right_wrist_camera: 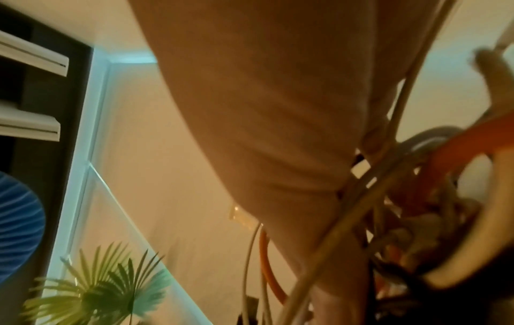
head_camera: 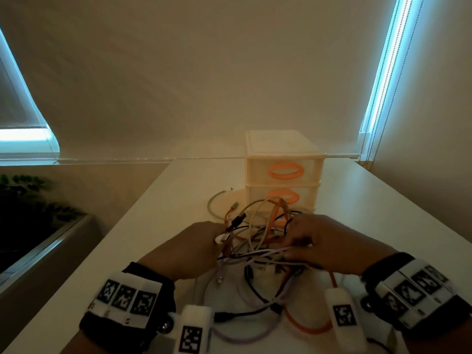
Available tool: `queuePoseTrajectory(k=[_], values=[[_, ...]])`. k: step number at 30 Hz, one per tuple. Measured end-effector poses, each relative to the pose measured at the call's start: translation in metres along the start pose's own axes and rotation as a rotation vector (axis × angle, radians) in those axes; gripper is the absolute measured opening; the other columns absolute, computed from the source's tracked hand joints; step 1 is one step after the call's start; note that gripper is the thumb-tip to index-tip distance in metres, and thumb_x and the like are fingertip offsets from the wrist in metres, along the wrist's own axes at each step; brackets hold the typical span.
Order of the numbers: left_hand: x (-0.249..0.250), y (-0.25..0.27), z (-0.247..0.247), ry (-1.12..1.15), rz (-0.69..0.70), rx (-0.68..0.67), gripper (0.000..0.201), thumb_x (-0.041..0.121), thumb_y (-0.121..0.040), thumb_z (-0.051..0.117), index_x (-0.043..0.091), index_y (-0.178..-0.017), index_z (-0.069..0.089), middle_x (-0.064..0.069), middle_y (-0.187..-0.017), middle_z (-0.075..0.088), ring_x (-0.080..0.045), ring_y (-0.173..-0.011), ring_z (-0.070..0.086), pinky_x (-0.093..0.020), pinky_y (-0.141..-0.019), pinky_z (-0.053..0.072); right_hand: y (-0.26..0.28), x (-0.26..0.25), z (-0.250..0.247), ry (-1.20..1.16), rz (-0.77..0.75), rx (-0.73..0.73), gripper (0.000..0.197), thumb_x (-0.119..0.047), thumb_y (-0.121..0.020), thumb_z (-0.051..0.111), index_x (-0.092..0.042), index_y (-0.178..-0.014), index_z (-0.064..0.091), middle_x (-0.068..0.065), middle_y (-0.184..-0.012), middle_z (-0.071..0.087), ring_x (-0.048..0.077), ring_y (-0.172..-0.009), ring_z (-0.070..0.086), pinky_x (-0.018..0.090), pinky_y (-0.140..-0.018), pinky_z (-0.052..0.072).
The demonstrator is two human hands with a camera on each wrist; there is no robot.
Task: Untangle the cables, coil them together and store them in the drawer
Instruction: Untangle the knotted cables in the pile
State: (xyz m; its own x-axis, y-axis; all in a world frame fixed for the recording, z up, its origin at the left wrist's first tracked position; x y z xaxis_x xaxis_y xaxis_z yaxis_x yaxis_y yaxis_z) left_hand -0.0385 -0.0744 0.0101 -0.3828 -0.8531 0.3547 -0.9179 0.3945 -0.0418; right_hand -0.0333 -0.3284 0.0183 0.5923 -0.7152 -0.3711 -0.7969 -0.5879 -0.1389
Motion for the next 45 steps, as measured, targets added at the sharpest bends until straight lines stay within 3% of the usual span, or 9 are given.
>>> queuePoseTrajectory(k=[6, 11, 16, 19, 28, 32, 35, 41, 45], values=[[0.008, 0.003, 0.000, -0.037, 0.134, 0.039, 0.023, 0.026, -0.108, 0.043, 0.017, -0.098, 0.062, 0.001, -0.100, 0.067, -0.014, -0.088, 0.060, -0.032, -0.079, 0.048, 0.014, 0.012, -0.024, -0.109, -0.042, 0.159, 0.010, -0.035, -0.086, 0.074, -0.043, -0.091, 0.076, -0.011, -0.089, 0.058, 0.012, -0.086, 0.060, 0.023, -0.074, 0.051], [0.003, 0.001, 0.008, -0.065, 0.186, -0.061, 0.013, 0.018, -0.103, 0.051, 0.026, -0.101, 0.060, 0.003, -0.104, 0.066, -0.014, -0.091, 0.060, -0.039, -0.083, 0.051, 0.015, 0.011, -0.014, -0.201, 0.006, 0.020, 0.011, -0.030, -0.089, 0.074, -0.037, -0.082, 0.070, -0.015, -0.093, 0.056, 0.009, -0.087, 0.059, 0.024, -0.077, 0.049], [0.007, -0.006, 0.004, -0.025, 0.114, 0.164, 0.015, 0.002, -0.098, 0.048, 0.016, -0.095, 0.053, -0.004, -0.100, 0.060, -0.019, -0.088, 0.053, -0.034, -0.076, 0.043, 0.009, -0.004, -0.002, -0.123, -0.051, -0.055, 0.026, -0.054, -0.080, 0.077, -0.033, -0.078, 0.061, -0.017, -0.096, 0.047, 0.006, -0.091, 0.050, 0.021, -0.076, 0.047], [0.002, -0.006, -0.007, 0.028, 0.106, 0.365, 0.017, 0.006, -0.101, 0.046, 0.018, -0.090, 0.050, -0.001, -0.087, 0.053, -0.021, -0.078, 0.050, -0.039, -0.072, 0.043, 0.009, -0.004, -0.011, -0.073, -0.113, 0.041, 0.019, -0.050, -0.080, 0.077, -0.039, -0.078, 0.062, -0.020, -0.098, 0.045, 0.005, -0.096, 0.049, 0.016, -0.076, 0.044], [-0.009, 0.000, -0.022, 0.053, -0.012, 0.459, 0.020, -0.004, -0.093, 0.050, 0.015, -0.088, 0.054, -0.002, -0.088, 0.058, -0.025, -0.079, 0.053, -0.037, -0.069, 0.045, 0.020, 0.014, -0.038, -0.161, -0.155, 0.475, 0.021, -0.042, -0.083, 0.064, -0.021, -0.079, 0.066, -0.008, -0.086, 0.052, 0.018, -0.077, 0.056, 0.019, -0.065, 0.049], [-0.020, 0.002, -0.030, 0.029, -0.052, 0.512, 0.028, 0.003, -0.098, 0.048, 0.025, -0.082, 0.048, 0.012, -0.077, 0.049, -0.004, -0.069, 0.047, -0.019, -0.058, 0.032, 0.025, 0.027, -0.048, -0.277, -0.080, 0.524, 0.017, -0.038, -0.084, 0.062, -0.022, -0.079, 0.062, -0.008, -0.087, 0.054, 0.016, -0.078, 0.058, 0.013, -0.069, 0.050], [-0.022, 0.001, -0.029, -0.004, -0.038, 0.507, 0.035, 0.003, -0.098, 0.049, 0.031, -0.079, 0.042, 0.013, -0.076, 0.047, -0.001, -0.067, 0.046, -0.017, -0.058, 0.030, 0.025, 0.033, -0.049, -0.240, -0.017, 0.542, 0.017, -0.037, -0.084, 0.062, -0.021, -0.080, 0.062, -0.009, -0.085, 0.055, 0.015, -0.077, 0.058, 0.013, -0.067, 0.050], [-0.016, -0.002, -0.019, 0.231, -0.022, 0.498, 0.024, 0.014, -0.106, 0.042, 0.013, -0.087, 0.056, 0.007, -0.066, 0.048, -0.002, -0.056, 0.048, -0.016, -0.053, 0.036, 0.026, 0.024, -0.037, -0.373, 0.018, 0.201, 0.006, -0.018, -0.089, 0.072, -0.024, -0.091, 0.070, -0.010, -0.091, 0.072, 0.006, -0.088, 0.070, 0.016, -0.076, 0.053], [0.001, -0.009, 0.000, 0.228, 0.088, 0.401, 0.022, 0.011, -0.106, 0.044, 0.013, -0.088, 0.057, 0.007, -0.070, 0.052, 0.000, -0.066, 0.051, -0.014, -0.062, 0.040, 0.016, 0.012, -0.019, -0.177, -0.034, 0.063, 0.008, -0.032, -0.087, 0.077, -0.032, -0.092, 0.071, -0.012, -0.101, 0.068, 0.009, -0.099, 0.066, 0.029, -0.088, 0.053]])
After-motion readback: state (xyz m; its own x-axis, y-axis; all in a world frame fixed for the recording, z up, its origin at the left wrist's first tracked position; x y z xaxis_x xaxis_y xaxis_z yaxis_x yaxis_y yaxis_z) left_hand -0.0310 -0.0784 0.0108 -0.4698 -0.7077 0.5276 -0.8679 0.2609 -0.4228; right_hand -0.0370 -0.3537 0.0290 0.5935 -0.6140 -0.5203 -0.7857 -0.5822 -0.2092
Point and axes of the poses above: each hand's wrist, its own y-axis away from the middle knuckle, its own z-axis out of the palm, x = y × z, the point moved 3 cm from there along -y, towards the middle knuckle
